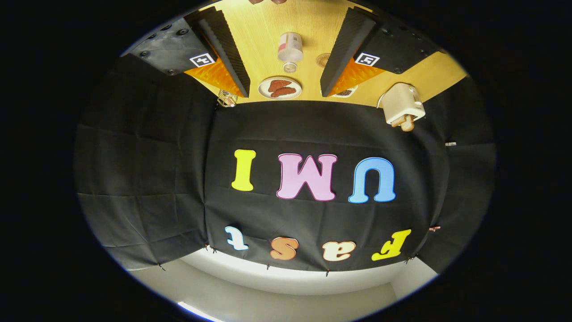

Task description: Take the bottle from table, then pour the juice into the cup, finally place the bottle on the coaster

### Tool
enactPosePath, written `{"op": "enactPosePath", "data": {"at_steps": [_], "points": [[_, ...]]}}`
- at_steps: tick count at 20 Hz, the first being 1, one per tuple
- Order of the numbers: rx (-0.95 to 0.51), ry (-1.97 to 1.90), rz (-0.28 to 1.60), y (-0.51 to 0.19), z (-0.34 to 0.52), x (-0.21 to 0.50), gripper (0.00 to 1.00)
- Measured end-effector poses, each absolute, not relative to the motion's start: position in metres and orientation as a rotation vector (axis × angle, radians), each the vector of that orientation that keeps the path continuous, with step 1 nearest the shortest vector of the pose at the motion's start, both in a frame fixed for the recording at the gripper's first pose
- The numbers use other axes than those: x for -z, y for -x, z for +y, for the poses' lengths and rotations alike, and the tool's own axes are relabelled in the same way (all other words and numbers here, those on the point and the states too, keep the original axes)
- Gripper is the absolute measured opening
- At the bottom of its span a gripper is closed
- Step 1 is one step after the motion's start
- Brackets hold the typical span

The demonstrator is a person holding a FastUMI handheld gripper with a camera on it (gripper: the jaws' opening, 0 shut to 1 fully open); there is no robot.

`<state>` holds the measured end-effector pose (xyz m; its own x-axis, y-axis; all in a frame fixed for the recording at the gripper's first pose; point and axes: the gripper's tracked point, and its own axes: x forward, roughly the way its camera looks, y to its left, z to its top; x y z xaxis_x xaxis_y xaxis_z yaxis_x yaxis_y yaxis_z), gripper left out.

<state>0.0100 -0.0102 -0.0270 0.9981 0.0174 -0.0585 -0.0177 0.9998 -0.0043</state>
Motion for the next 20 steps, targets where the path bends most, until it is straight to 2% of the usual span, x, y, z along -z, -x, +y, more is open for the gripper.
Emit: {"op": "enactPosePath", "data": {"at_steps": [10, 20], "points": [[-0.135, 0.039, 0.066, -0.040, 0.010, 0.059, 0.97], [-0.216, 0.007, 0.147, -0.084, 0.003, 0.144, 0.97]]}}
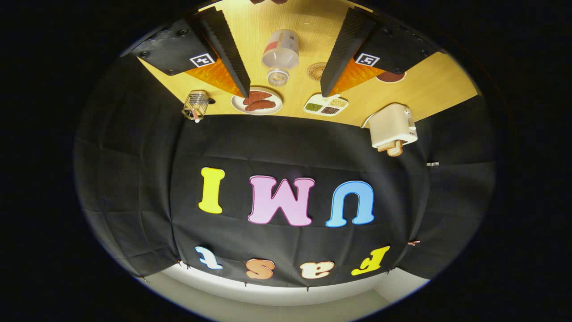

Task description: Take the bottle from table, then pour the juice into the cup, finally place the bottle on the coaster

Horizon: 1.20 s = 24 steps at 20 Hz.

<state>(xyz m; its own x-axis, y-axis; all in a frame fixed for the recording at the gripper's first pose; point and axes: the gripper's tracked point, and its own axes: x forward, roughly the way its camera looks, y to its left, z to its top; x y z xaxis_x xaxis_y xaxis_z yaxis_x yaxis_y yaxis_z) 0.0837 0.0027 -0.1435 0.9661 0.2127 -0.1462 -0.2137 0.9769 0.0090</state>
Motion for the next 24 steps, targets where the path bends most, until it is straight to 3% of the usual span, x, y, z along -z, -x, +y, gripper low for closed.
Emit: {"op": "enactPosePath", "data": {"at_steps": [12, 24], "points": [[-0.233, -0.013, 0.223, -0.119, 0.005, 0.239, 0.97], [-0.206, -0.026, 0.232, -0.135, 0.012, 0.278, 0.97]]}}
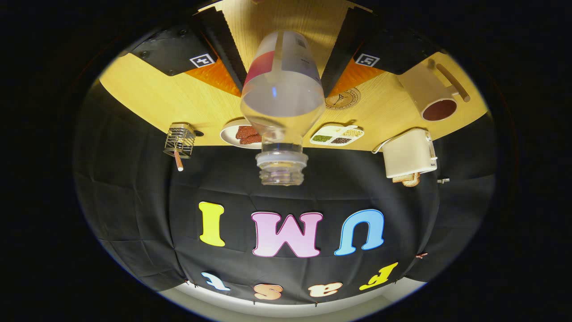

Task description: Take the bottle from table, then pour the juice into the cup, finally place the bottle on the coaster

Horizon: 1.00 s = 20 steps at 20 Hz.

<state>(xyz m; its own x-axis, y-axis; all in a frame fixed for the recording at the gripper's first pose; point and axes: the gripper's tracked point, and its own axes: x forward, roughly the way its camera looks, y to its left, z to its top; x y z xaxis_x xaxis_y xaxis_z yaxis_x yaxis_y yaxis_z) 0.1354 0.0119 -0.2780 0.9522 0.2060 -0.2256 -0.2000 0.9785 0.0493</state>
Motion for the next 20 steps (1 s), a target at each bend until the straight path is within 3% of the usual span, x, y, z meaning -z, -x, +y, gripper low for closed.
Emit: {"op": "enactPosePath", "data": {"at_steps": [4, 6, 15, 20], "points": [[-0.190, -0.032, 0.226, -0.138, 0.010, 0.273, 0.90], [-0.213, -0.038, 0.254, -0.139, 0.015, 0.279, 0.78], [-0.223, 0.088, 0.345, -0.138, 0.025, 0.266, 0.68], [-0.218, 0.346, 0.335, -0.128, 0.036, 0.234, 0.68]]}}
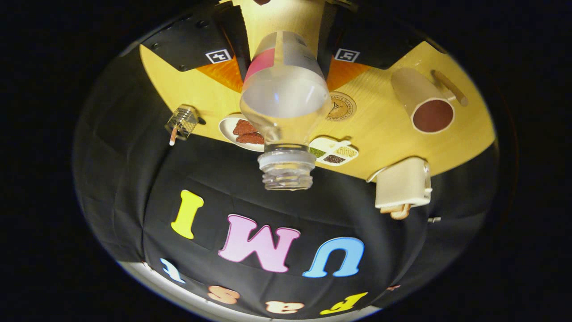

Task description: Take the bottle from table, then pour the juice into the cup, finally place the bottle on the coaster

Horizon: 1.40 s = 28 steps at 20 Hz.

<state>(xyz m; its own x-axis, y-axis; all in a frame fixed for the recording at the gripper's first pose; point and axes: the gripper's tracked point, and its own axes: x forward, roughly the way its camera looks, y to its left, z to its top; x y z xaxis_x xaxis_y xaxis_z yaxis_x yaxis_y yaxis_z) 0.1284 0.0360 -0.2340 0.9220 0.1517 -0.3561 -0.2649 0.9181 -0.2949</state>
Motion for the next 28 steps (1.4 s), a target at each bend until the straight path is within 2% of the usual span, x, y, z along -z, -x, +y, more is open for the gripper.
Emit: {"op": "enactPosePath", "data": {"at_steps": [5, 9, 13, 28], "points": [[-0.240, 0.507, 0.394, -0.118, 0.058, 0.232, 0.68], [-0.168, 0.734, 0.369, -0.116, 0.053, 0.223, 0.68], [-0.169, 0.870, 0.385, -0.109, 0.061, 0.228, 0.68], [-0.205, 1.321, 0.221, -0.110, 0.102, 0.205, 0.68]]}}
